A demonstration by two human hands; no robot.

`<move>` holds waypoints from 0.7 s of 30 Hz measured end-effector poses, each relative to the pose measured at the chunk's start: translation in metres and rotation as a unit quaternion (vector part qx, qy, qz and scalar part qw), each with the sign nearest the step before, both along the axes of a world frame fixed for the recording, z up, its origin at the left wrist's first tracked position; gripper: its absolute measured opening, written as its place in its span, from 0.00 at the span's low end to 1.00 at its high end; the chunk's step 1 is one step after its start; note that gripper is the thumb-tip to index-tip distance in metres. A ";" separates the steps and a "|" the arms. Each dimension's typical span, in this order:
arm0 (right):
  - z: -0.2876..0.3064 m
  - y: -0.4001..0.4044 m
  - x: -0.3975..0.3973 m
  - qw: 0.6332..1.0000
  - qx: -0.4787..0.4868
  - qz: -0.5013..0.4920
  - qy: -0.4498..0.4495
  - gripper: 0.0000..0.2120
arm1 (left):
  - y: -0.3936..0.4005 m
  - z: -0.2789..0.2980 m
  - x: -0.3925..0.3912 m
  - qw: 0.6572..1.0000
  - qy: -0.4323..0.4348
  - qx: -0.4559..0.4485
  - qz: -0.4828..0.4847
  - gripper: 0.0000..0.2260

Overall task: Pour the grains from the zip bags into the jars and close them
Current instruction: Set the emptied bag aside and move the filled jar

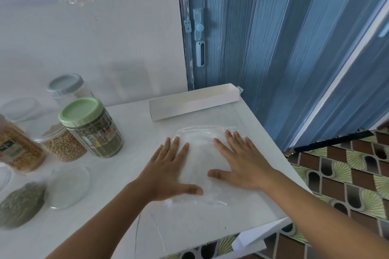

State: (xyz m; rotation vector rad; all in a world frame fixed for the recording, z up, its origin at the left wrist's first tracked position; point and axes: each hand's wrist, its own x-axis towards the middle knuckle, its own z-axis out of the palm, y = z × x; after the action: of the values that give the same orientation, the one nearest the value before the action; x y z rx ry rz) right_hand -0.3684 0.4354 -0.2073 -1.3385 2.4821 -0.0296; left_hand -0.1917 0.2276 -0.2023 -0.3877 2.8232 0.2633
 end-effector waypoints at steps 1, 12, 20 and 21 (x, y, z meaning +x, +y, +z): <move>0.001 0.000 0.000 1.000 0.007 0.003 0.001 0.55 | -0.001 0.001 0.000 1.000 -0.004 0.009 0.002 0.59; 0.028 0.003 0.013 0.998 -0.002 0.053 0.031 0.44 | 0.018 0.017 0.008 0.998 0.034 0.049 -0.023 0.53; -0.005 0.005 0.027 1.000 -0.015 0.018 0.006 0.51 | 0.023 -0.006 0.012 1.000 0.015 0.002 -0.009 0.60; -0.006 0.005 0.027 1.000 -0.016 0.019 0.009 0.52 | 0.024 -0.006 0.012 1.000 0.015 -0.002 -0.011 0.60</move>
State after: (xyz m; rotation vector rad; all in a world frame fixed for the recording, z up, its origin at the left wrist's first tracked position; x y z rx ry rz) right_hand -0.3417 0.4401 -0.2131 -1.4052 2.4809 -0.0491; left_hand -0.1798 0.2511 -0.2082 -0.3574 2.8554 0.2624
